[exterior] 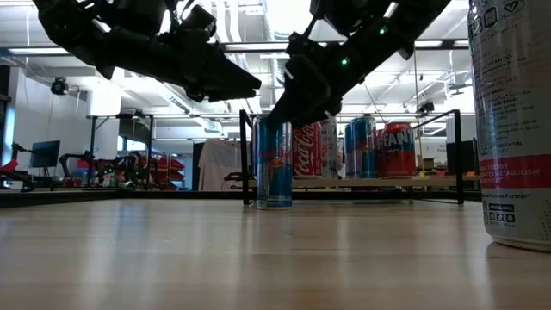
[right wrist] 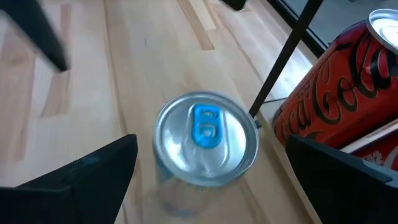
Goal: Place canned beverage on shelf
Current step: Put the white and blue soda can on the shelf
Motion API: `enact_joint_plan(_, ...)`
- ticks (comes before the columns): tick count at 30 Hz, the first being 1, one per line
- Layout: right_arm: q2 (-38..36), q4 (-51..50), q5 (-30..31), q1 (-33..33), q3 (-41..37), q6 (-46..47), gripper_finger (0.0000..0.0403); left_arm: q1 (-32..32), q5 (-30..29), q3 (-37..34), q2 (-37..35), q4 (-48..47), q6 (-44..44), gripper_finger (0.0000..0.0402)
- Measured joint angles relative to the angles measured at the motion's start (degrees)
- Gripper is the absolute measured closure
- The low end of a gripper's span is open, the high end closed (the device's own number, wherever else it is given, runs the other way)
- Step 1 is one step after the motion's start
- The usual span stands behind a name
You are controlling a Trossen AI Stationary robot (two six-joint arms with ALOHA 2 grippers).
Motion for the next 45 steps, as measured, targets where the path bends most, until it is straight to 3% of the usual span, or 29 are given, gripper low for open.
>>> enact_joint_plan(13, 4.12, 4.23, -0.08, -0.27, 0.31, -1.35, 0.0022, 0.00, 0.02, -0.02, 0.00, 0.11, 0.00, 0.0070)
enact_joint_plan(29, 4.33, 4.44, -1.04, -0.69, 0.31, -1.12, 0.0178, 0.00, 0.04, -0.02, 0.00, 0.44, 0.01, 0.0070)
enact_joint_plan(45, -1.38, 1.50, -3.80, -0.49, 0.20, 0.40, 0.0176, 0.00, 0.07, -0.04, -3.54, 0.81, 0.00, 0.0070)
